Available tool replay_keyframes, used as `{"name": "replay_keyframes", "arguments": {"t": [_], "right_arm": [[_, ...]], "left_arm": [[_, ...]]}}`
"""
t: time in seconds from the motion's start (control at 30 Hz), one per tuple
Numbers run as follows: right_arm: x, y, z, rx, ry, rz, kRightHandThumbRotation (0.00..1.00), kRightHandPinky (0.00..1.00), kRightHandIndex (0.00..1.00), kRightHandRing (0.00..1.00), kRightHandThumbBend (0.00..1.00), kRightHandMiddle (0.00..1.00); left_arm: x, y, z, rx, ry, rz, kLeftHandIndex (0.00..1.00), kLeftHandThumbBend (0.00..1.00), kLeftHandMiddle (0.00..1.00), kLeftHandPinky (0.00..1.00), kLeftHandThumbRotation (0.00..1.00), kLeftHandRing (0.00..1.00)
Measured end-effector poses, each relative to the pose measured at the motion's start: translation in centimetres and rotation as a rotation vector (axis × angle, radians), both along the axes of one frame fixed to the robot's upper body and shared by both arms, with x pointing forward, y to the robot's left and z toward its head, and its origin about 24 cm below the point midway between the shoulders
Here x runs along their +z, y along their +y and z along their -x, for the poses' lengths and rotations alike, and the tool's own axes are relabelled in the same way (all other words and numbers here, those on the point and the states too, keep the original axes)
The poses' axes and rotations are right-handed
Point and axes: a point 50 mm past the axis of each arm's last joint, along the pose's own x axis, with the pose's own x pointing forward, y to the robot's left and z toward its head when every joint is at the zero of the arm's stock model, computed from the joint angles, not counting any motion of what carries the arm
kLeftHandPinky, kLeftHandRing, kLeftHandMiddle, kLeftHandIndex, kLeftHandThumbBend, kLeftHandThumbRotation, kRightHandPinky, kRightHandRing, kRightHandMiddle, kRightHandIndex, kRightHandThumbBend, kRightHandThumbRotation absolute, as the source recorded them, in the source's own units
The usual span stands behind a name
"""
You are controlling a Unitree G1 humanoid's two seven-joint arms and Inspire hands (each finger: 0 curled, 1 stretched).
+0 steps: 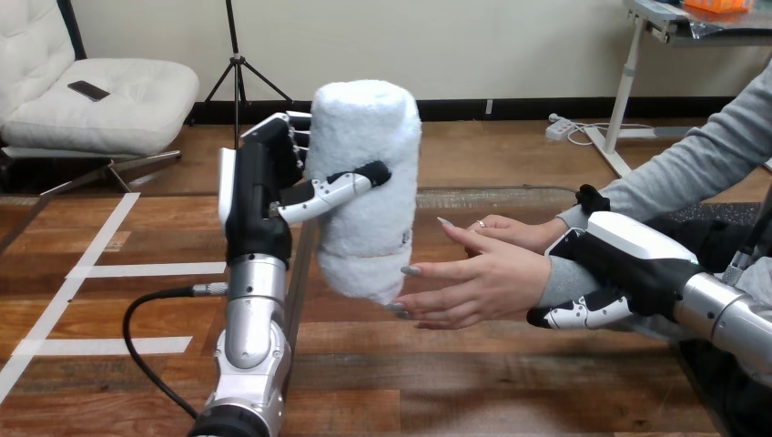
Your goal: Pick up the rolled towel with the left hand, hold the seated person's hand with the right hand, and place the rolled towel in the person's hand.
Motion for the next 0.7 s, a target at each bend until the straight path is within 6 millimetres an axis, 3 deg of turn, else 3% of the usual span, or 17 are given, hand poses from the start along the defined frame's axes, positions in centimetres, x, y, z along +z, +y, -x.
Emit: {"name": "replay_keyframes", "arguments": {"t": [0.7], "right_arm": [[0.1,0.4,-0.5,-0.011,0.006,-0.003,0.42,0.19,0.28,0.23,0.59,0.28]], "left_arm": [[-0.1,-1.5,0.2,-0.045,0.002,0.028,0.4,0.72,0.4,0.36,0.0,0.38]]}}
